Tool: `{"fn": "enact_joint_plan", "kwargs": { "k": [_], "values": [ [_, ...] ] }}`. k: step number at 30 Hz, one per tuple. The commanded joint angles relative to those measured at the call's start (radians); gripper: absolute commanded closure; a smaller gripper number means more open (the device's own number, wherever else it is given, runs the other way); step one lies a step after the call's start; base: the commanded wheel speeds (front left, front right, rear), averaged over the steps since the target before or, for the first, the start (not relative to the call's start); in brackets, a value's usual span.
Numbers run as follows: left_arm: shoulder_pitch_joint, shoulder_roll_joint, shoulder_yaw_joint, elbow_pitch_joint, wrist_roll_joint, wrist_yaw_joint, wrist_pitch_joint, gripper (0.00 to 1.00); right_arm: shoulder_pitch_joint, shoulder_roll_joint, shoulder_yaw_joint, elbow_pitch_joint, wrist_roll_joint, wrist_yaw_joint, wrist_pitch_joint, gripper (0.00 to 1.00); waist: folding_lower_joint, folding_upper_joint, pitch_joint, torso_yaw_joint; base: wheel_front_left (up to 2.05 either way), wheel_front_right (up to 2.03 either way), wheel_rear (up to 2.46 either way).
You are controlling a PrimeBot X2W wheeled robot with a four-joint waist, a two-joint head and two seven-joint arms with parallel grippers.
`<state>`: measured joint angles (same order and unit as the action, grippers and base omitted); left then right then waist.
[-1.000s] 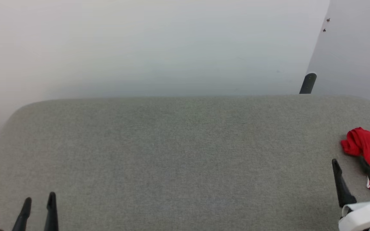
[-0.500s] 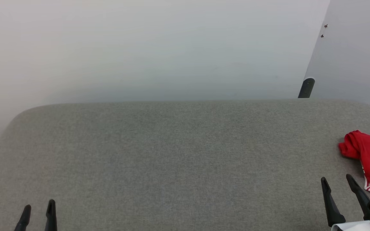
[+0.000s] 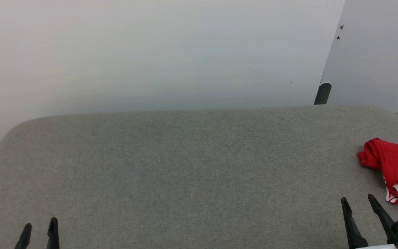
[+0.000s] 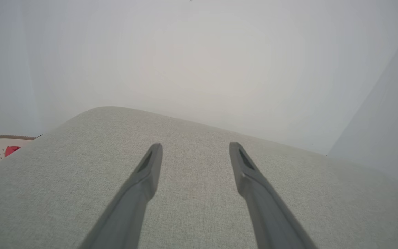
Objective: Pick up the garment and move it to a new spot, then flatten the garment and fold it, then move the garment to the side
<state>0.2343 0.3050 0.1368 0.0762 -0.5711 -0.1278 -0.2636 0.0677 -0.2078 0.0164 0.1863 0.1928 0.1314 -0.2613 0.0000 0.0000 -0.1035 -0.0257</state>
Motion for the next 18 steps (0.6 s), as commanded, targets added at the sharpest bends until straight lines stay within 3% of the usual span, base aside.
{"fn": "enact_joint_plan", "kwargs": {
  "k": [1,9,10,18],
  "values": [
    [0.009,0.001,0.002,0.001,-0.003,-0.004,0.0,0.0,0.007,0.004,0.001,-0.003,0.0,-0.001,-0.004,0.0,0.0,0.0,0.001,-0.001,0.0,0.0,0.0],
    [0.006,0.017,-0.023,0.007,0.019,-0.004,0.0,0.0,0.007,0.005,0.004,-0.002,-0.001,-0.001,-0.004,0.0,0.0,0.0,0.005,-0.004,0.0,0.0,0.0],
    [0.001,0.014,-0.024,0.01,0.016,0.0,0.0,1.0,0.002,0.002,0.001,0.003,0.0,0.0,0.0,1.0,0.0,0.0,0.005,-0.004,0.0,0.0,0.0],
    [0.018,-0.056,-0.05,0.082,0.013,0.0,0.001,1.0,0.044,0.032,0.007,0.077,0.003,0.0,0.009,1.0,0.0,0.0,0.006,-0.004,0.0,0.0,0.0]
  ]
}}
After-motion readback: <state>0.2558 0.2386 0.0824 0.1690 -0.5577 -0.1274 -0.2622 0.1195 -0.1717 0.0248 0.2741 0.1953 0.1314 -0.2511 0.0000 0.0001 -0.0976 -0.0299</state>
